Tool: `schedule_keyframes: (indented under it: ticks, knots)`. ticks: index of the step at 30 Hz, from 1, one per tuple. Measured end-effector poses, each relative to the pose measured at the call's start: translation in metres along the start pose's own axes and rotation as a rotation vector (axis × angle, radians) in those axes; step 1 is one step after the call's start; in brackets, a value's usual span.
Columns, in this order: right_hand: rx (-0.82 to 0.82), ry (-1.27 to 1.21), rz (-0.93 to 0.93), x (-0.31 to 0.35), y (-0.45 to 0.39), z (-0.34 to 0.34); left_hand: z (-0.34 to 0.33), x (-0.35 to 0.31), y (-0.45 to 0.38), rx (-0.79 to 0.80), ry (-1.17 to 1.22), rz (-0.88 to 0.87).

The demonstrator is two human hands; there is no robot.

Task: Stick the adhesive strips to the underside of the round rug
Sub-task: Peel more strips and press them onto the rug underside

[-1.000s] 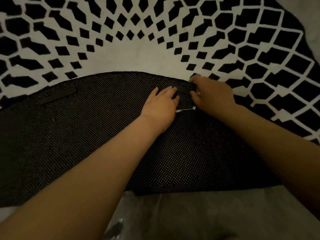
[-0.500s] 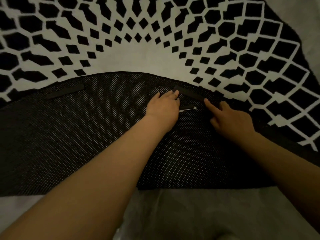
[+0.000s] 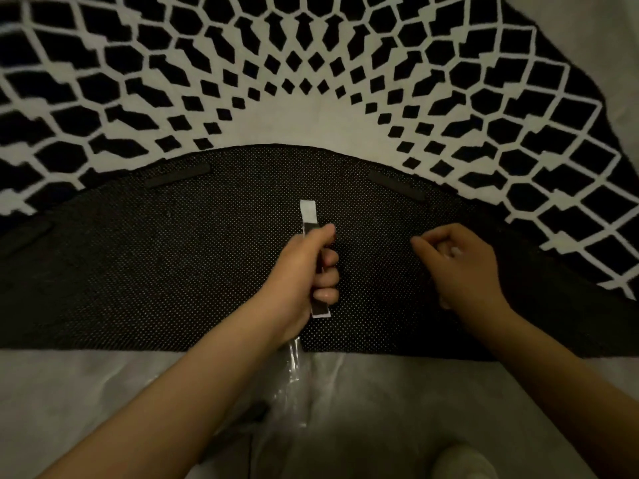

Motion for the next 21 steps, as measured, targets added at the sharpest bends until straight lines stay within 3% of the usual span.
schedule_keyframes:
  ticks: [4, 7, 14, 21]
  knots:
    - [0.142, -0.139, -0.038, 0.043, 0.014, -0.013, -0.008, -0.022, 0.023, 0.092, 0.141, -0.081]
    - [0.22, -0.271, -0.032, 0.066, 0.03, -0.02, -0.001, -0.031, 0.039, 0.108, -0.061, -0.175]
    - [0.407, -0.35, -0.051, 0.077, 0.068, -0.05, 0.02, -0.011, 0.065, 0.206, -0.333, -0.152]
    - [0.354, -0.259, 0.038, 0.091, 0.071, -0.061, 0.035, 0.0, 0.067, 0.252, -0.383, -0.142]
Point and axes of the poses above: each hand's wrist, its own y-axis away from the middle knuckle, its own z-axis out of the back of the hand, x = y × z, the point moved 10 cm from there along -y, towards the middle knuckle, and after that the axes turned 5 degrees about y, right-handed, at the moved point
